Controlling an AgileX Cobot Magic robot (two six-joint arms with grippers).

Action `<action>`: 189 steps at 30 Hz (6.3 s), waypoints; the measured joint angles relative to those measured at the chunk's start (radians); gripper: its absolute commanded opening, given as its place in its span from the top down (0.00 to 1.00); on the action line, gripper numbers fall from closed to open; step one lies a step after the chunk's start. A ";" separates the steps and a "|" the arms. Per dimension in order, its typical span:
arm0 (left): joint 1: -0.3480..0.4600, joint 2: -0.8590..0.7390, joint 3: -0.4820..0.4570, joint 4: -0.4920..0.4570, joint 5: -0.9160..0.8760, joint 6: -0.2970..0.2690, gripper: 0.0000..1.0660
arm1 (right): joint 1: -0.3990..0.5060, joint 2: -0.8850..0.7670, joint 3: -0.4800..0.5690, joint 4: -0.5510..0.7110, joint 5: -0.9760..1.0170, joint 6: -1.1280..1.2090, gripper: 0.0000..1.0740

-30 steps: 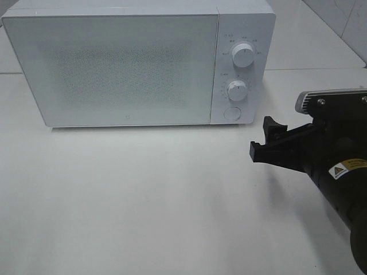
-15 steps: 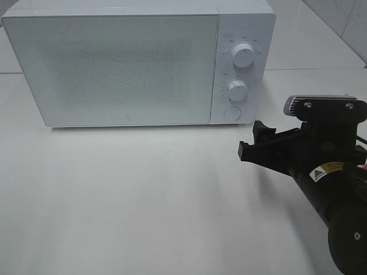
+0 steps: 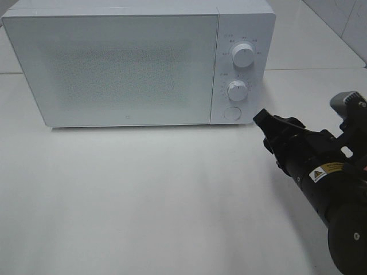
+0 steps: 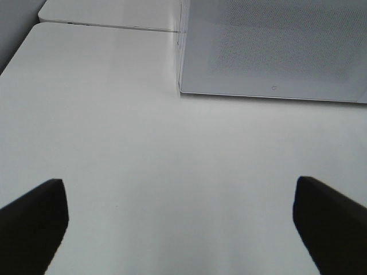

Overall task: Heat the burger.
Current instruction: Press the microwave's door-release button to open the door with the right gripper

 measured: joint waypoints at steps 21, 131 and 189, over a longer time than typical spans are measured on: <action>0.000 0.000 0.000 0.000 0.000 0.000 0.06 | 0.000 0.002 -0.046 0.007 0.065 0.510 1.00; 0.000 0.000 0.000 0.000 0.000 0.000 0.06 | -0.279 0.432 -0.560 -0.214 0.253 0.735 1.00; 0.000 0.000 0.000 0.000 0.000 0.000 0.06 | -0.335 0.291 -0.469 -0.388 0.484 0.679 1.00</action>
